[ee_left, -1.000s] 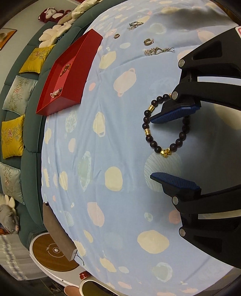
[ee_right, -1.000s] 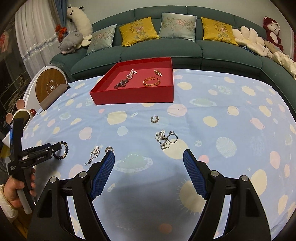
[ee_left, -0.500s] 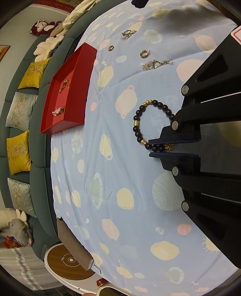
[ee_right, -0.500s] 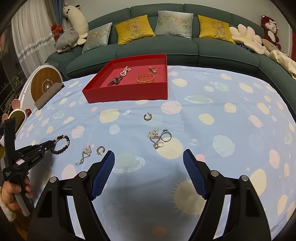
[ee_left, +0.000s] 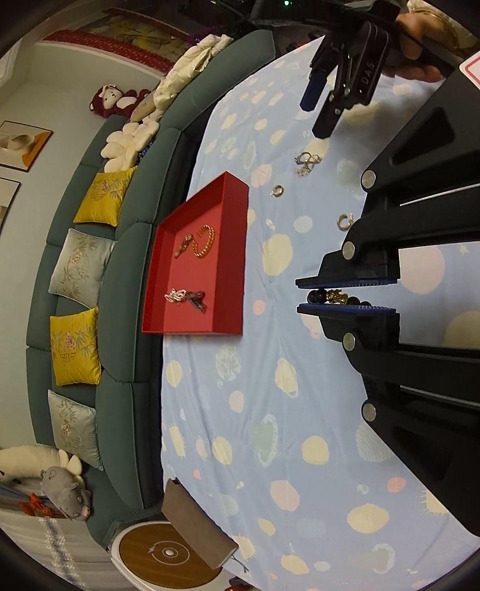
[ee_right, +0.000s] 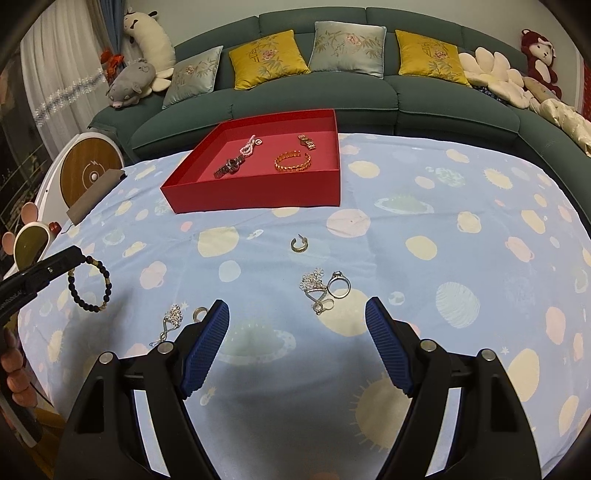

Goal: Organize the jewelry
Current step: 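Carry the bead bracelet with the left tool while the right tool moves toward the silver ring, then close the right tool on the silver diamond ring while the left tool holds the bracelet, then carry bracelet and ring over the red box and open both tools to drop them, then move both tools back over the sheet toward the remaining earrings, then close the left tool on the gold hoop earring and lift it, then carry the hoop earring in the left tool over the red box and release it, then move both tools back to the silver pendant and earrings on the sheet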

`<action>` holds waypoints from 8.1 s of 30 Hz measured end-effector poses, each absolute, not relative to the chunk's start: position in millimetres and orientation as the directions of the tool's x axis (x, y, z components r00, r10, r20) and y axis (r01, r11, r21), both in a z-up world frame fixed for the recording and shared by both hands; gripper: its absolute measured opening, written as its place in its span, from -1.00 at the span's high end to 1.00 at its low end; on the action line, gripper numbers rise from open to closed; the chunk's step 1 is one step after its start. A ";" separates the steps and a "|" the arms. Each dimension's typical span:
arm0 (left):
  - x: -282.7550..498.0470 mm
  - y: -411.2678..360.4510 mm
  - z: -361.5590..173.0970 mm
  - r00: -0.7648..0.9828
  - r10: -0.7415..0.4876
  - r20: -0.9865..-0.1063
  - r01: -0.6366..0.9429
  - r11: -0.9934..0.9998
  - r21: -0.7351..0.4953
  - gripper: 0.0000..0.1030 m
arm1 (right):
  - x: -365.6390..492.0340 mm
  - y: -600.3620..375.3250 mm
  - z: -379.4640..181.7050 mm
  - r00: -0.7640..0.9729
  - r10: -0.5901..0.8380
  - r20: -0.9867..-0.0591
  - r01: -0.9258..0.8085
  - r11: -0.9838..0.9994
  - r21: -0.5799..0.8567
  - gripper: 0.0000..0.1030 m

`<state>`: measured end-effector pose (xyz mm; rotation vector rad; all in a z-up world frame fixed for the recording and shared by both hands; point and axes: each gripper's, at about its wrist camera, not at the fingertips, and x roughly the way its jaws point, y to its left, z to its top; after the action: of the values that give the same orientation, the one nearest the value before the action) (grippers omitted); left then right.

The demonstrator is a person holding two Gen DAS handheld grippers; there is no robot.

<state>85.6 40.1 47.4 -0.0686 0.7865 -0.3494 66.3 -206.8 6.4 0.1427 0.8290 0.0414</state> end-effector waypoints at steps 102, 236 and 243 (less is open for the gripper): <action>145.0 16.1 83.4 0.639 -0.353 -0.683 0.255 0.935 -0.245 0.06 | 96.5 -272.8 81.5 0.786 0.027 -0.618 0.137 0.967 0.216 -0.15; 362.3 -17.3 57.3 0.633 -0.270 -0.726 0.193 0.963 -0.190 0.28 | 335.8 -200.2 48.2 0.696 0.119 -0.708 -0.015 0.988 0.151 0.54; 277.9 -12.1 121.0 0.700 -0.271 -0.661 0.227 0.962 -0.153 0.28 | 253.9 -204.8 106.1 0.741 0.106 -0.663 -0.021 0.991 0.135 0.40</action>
<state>277.9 -12.1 121.0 -0.0613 0.7463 -0.2775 253.9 -204.8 106.1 0.1216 0.7330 0.0693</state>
